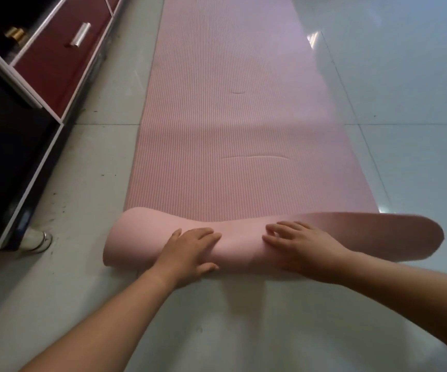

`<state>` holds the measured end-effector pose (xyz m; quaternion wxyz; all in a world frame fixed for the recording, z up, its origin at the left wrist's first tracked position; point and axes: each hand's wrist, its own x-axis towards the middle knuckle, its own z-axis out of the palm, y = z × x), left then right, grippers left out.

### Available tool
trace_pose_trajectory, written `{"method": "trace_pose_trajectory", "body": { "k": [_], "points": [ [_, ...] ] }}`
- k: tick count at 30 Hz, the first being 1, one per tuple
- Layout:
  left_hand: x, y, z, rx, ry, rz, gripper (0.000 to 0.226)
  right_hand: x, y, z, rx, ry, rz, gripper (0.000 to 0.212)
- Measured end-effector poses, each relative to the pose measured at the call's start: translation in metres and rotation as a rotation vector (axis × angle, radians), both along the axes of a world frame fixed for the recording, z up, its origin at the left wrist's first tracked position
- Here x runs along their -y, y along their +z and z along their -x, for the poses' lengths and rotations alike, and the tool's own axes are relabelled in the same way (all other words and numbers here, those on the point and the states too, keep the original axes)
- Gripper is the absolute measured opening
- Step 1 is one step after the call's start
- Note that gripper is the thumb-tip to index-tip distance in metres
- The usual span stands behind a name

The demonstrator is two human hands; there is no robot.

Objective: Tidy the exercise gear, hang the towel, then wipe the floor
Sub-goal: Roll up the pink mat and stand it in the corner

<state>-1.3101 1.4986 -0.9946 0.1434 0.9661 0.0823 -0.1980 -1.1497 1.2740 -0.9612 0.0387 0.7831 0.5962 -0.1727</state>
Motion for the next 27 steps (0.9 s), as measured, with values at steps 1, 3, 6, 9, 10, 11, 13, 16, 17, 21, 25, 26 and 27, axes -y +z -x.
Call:
{"method": "trace_pose_trajectory", "body": {
  "k": [1,3,6,9,10,11,13,16,17,21,25,26,27],
  "points": [
    [0.001,0.003,-0.001,0.009,0.006,0.006,0.068,0.002,0.008,-0.001,0.019,0.005,0.013,0.064],
    [0.001,0.013,-0.007,0.019,0.014,0.018,0.065,0.001,0.013,-0.002,0.0,-0.016,0.028,0.065],
    [-0.004,0.027,-0.023,-0.016,0.015,0.004,0.061,-0.008,0.006,-0.001,-0.005,-0.088,0.038,0.071],
    [-0.011,0.038,-0.036,-0.07,0.052,0.009,0.057,-0.02,-0.004,-0.002,-0.018,-0.138,0.032,0.078],
    [-0.014,0.04,-0.039,-0.084,0.046,0.006,0.056,-0.024,-0.007,-0.005,-0.032,-0.146,0.026,0.078],
    [-0.017,0.041,-0.04,-0.102,0.031,-0.004,0.056,-0.027,-0.01,-0.007,-0.055,-0.161,0.014,0.075],
    [-0.024,0.042,-0.043,-0.117,-0.006,-0.022,0.06,-0.03,-0.012,-0.01,-0.128,-0.209,-0.015,0.067],
    [-0.034,0.043,-0.045,-0.07,-0.043,-0.022,0.067,-0.036,-0.01,-0.017,-0.246,-0.285,-0.046,0.064],
    [-0.036,0.044,-0.045,-0.053,-0.059,-0.022,0.068,-0.039,-0.008,-0.02,-0.276,-0.311,-0.058,0.064],
    [-0.048,0.055,-0.052,-0.081,-0.172,-0.031,0.071,-0.055,0.004,-0.024,-0.316,-0.362,-0.118,0.061],
    [-0.066,0.07,-0.053,-0.04,-0.191,-0.021,0.076,-0.078,0.018,-0.015,-0.312,-0.388,-0.147,0.061],
    [-0.069,0.07,-0.05,-0.025,-0.171,-0.014,0.08,-0.084,0.021,-0.014,-0.309,-0.388,-0.15,0.062],
    [-0.072,0.068,-0.047,-0.019,-0.155,-0.008,0.084,-0.09,0.023,-0.014,-0.309,-0.393,-0.148,0.063]
  ]
}}
